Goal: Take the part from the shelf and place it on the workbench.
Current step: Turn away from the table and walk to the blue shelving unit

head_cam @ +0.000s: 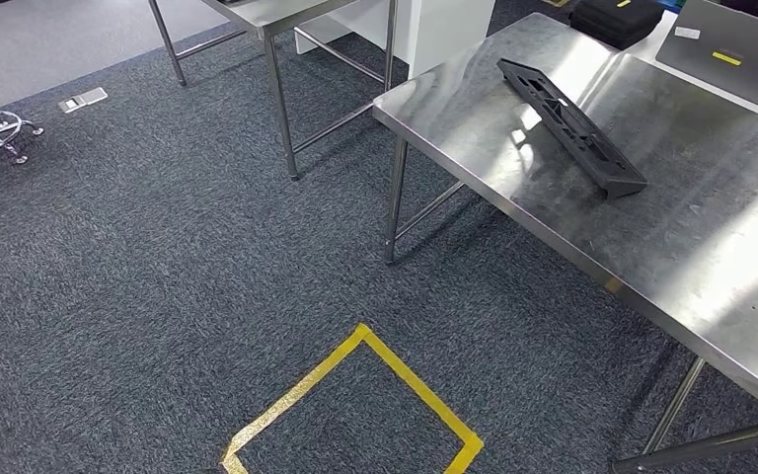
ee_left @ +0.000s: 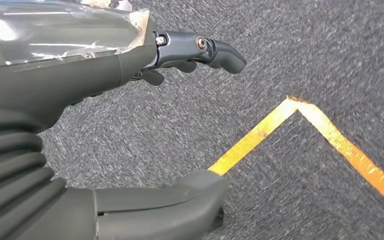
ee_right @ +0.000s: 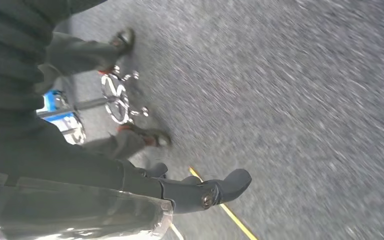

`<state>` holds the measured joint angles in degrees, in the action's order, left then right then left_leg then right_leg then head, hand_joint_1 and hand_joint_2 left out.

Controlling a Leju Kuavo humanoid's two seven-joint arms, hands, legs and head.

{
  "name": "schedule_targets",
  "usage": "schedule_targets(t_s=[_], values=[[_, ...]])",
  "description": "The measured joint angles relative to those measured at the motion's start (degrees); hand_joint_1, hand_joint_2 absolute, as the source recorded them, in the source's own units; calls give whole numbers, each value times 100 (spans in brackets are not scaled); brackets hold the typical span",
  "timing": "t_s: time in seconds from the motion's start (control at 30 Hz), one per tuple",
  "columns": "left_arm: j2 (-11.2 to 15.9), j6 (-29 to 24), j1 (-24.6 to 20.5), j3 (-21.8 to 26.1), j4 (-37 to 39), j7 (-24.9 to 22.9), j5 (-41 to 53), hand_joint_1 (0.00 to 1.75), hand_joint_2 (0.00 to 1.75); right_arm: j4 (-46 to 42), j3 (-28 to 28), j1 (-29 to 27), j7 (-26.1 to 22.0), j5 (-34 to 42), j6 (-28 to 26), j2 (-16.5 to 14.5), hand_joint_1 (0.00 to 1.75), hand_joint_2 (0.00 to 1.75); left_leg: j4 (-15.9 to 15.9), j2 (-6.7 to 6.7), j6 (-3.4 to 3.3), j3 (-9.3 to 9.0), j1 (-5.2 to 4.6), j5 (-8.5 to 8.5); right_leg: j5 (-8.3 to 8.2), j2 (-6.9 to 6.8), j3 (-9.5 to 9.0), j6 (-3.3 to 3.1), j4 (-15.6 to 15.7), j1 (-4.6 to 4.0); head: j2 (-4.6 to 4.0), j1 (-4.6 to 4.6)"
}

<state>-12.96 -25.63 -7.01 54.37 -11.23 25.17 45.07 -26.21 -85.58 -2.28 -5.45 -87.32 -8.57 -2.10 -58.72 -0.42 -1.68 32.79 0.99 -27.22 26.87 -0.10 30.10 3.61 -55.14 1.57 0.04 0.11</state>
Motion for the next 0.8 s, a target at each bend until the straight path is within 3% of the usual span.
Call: schedule_targets(t_s=[0.03, 0.17, 0.47, 0.67, 0.8], values=[[9, -6, 14, 5, 0, 23, -30, 0, 175, 132, 1, 33, -7, -1, -104, 30, 0, 0, 0, 0, -2, 2, 1, 2, -2, 0, 4, 8, -2, -1, 0, 0], [44, -77, 58, 86, 0, 135, -194, 0, 0, 576, 61, 164, -51, -2, -428, 82, 0, 0, 0, 0, -5, 12, 8, 14, -6, 0, -4, 15, -22, -9, 0, -1], [123, -175, 122, 317, 0, 222, -359, 0, 0, 1109, 842, 384, 159, -3, -389, 103, 0, 0, 2, 1, -2, 34, 21, 38, -16, 0, 53, 25, -31, -18, 0, -1], [140, -185, 131, 374, 0, 211, -328, 0, 0, 1204, 993, 388, 209, 4, -411, 107, 0, 0, 1, 0, -11, 56, 15, 49, -22, 1, 26, 26, -32, -12, 0, 1], [181, -120, 134, 381, 0, 223, -258, 0, 0, 1240, 1002, 408, 289, 26, -516, 59, 0, 0, -27, -3, -22, 75, -27, 44, -50, -2, 22, 76, -10, 12, 0, -2]])
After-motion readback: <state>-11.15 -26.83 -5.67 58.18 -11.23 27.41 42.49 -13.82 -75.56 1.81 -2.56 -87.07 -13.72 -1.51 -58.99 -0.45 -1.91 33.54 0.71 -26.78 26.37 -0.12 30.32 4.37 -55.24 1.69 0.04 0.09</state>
